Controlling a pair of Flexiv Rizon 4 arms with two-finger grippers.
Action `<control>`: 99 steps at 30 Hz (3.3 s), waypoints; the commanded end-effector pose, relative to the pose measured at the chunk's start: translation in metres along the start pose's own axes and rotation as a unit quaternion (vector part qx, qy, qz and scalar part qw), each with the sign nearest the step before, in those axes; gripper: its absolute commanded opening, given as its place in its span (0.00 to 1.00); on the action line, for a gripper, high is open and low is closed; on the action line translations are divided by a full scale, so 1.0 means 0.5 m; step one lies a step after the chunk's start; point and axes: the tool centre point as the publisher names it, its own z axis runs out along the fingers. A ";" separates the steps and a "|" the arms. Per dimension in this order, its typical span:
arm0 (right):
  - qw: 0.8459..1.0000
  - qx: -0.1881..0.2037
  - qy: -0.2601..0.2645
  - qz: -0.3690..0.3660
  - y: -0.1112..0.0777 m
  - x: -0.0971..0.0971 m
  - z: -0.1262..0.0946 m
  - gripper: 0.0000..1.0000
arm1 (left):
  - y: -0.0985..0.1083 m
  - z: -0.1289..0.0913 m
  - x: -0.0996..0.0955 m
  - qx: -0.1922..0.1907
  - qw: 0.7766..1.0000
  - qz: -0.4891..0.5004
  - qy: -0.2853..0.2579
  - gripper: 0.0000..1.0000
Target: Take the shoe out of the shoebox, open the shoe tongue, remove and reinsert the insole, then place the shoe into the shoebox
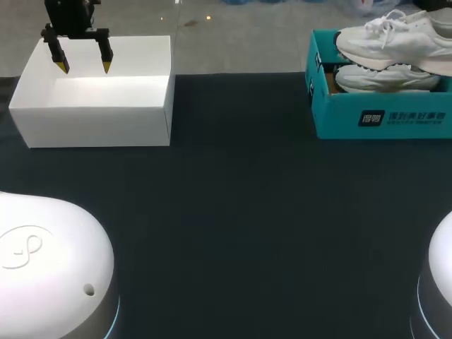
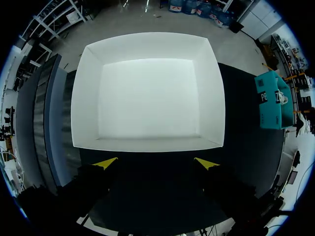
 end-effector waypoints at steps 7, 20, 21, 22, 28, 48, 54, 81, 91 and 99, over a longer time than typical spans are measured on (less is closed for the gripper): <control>0.999 -0.040 -0.010 -0.004 -0.217 0.028 -0.001 0.00 | 0.000 -0.001 0.000 0.000 1.000 0.000 -0.001 1.00; 0.998 -0.044 -0.012 -0.046 -0.461 0.104 0.029 0.00 | 0.000 -0.001 0.000 0.000 1.000 0.000 -0.001 1.00; 0.998 -0.045 -0.013 -0.049 -0.477 0.109 0.032 0.00 | 0.000 -0.001 0.000 0.000 1.000 0.000 -0.001 1.00; 0.998 -0.045 -0.011 -0.049 -0.493 0.113 0.034 0.00 | 0.000 -0.001 0.000 0.000 1.000 0.000 -0.001 1.00; 0.996 -0.048 -0.004 -0.076 -0.597 0.144 0.041 0.00 | 0.000 -0.001 0.000 0.000 1.000 0.000 -0.001 1.00; 0.992 -0.021 -0.001 -0.121 -0.780 0.283 0.061 0.00 | 0.000 -0.001 0.000 0.000 1.000 0.000 -0.001 1.00; 0.992 0.011 0.020 -0.124 -0.803 0.309 0.080 0.00 | 0.000 -0.001 0.000 0.000 1.000 0.000 -0.001 1.00; 0.994 0.020 0.024 -0.108 -0.825 0.396 0.170 0.00 | 0.000 -0.001 0.000 0.000 1.000 0.000 -0.001 1.00; 0.995 0.015 0.009 -0.097 -0.839 0.454 0.264 0.00 | 0.000 -0.001 0.000 0.000 1.000 0.000 -0.001 1.00; 0.995 -0.004 -0.026 -0.091 -0.850 0.512 0.333 0.00 | 0.000 -0.001 0.000 0.000 1.000 0.000 -0.001 1.00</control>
